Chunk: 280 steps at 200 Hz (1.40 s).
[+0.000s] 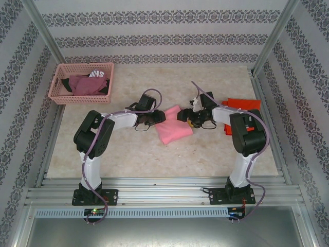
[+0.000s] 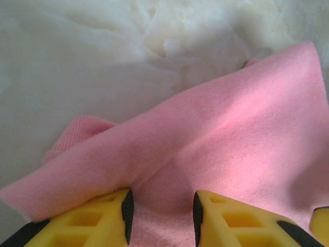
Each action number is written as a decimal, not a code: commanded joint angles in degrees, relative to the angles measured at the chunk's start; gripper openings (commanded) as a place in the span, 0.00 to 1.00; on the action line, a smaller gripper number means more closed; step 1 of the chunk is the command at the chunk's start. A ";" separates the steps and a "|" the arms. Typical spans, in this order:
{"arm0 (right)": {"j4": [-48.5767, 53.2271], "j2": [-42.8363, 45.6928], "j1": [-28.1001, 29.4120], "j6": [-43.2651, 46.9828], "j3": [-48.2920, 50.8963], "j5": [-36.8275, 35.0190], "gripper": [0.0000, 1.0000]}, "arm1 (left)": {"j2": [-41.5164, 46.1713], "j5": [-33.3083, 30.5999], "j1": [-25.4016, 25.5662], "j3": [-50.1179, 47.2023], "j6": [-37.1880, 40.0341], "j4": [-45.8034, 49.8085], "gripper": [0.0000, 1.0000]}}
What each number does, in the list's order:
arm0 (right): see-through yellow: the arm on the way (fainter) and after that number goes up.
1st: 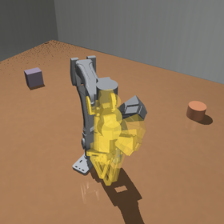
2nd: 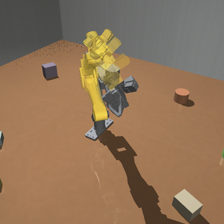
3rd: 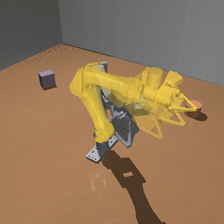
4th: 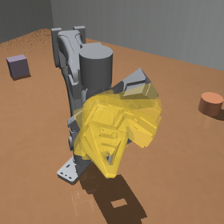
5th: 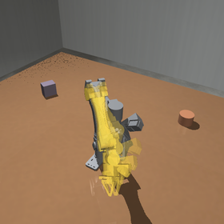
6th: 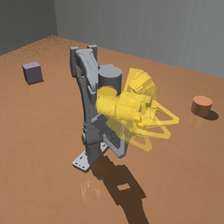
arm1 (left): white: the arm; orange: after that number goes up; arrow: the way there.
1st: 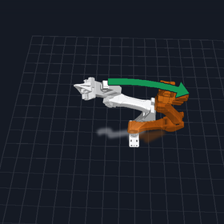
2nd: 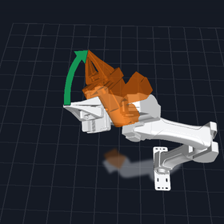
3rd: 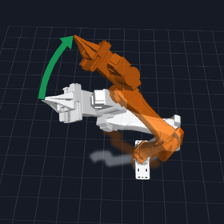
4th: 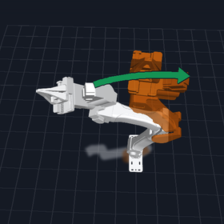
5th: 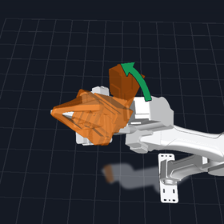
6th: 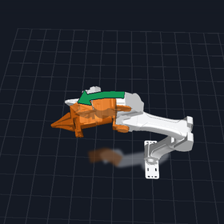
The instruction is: Fold and stack the t-shirts
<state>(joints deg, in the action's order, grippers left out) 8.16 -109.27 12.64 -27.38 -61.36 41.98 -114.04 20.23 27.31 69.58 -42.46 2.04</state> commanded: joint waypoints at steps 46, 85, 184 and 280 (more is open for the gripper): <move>-6.32 -5.71 3.67 -1.74 -2.20 14.84 0.73 | -2.50 0.91 -0.54 -1.99 -0.60 0.12 0.37; -8.03 -8.26 4.58 -4.23 -3.80 13.48 0.62 | -2.35 0.95 -0.56 -2.35 -0.35 -0.15 0.37; 13.18 2.78 5.41 13.63 -6.09 -15.46 0.00 | 13.01 -5.20 -0.55 -7.13 3.81 -4.12 0.96; 25.91 12.85 0.59 37.94 -9.94 -43.88 0.00 | 25.55 1.16 0.27 -25.15 26.15 -22.83 1.00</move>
<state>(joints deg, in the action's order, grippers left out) 29.50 -98.70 16.27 3.40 -68.82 6.44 -91.50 17.82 27.31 48.60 -26.33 -12.27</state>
